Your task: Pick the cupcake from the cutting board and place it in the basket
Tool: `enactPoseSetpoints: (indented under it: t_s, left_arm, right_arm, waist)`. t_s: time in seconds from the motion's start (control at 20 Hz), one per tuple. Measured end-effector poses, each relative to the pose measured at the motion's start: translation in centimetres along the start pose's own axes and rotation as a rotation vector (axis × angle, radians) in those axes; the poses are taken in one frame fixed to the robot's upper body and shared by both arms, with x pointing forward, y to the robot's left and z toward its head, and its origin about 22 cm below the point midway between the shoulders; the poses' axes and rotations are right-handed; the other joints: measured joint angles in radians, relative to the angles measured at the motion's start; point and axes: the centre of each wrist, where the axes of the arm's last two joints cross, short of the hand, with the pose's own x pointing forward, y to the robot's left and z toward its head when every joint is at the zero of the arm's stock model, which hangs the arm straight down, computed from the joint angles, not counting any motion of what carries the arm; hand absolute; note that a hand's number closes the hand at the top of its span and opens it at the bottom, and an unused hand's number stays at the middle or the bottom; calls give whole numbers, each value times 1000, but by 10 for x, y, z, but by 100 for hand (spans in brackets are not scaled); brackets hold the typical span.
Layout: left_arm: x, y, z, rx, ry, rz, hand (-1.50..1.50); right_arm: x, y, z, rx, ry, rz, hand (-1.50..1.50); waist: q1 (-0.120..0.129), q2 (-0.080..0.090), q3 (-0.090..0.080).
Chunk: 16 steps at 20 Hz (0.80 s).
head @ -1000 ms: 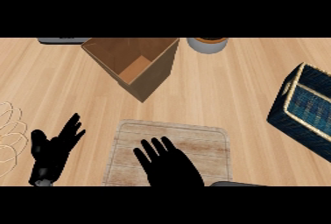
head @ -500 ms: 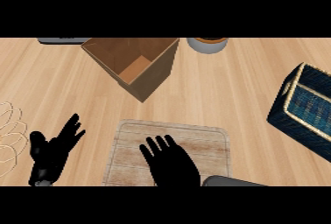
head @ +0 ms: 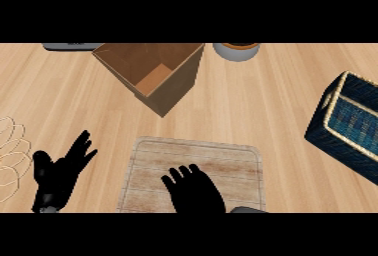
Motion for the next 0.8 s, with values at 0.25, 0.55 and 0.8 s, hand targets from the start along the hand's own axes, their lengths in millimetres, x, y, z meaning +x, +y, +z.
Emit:
enactPoseSetpoints:
  t_s: [0.25,0.55,0.8]
  left_arm:
    - [2,3,1,-3,0,0,0]
    - [1,1,-2,8,14,-7,0]
    - [1,4,2,17,18,2,0]
  right_arm:
    - [-3,3,-2,-37,-41,72,150]
    - [-4,6,-10,-80,-60,140,150]
    - [-21,-4,-18,-125,100,71,150]
  waist:
    - [1,0,-1]
    - [2,-2,1]
    - [-10,-2,0]
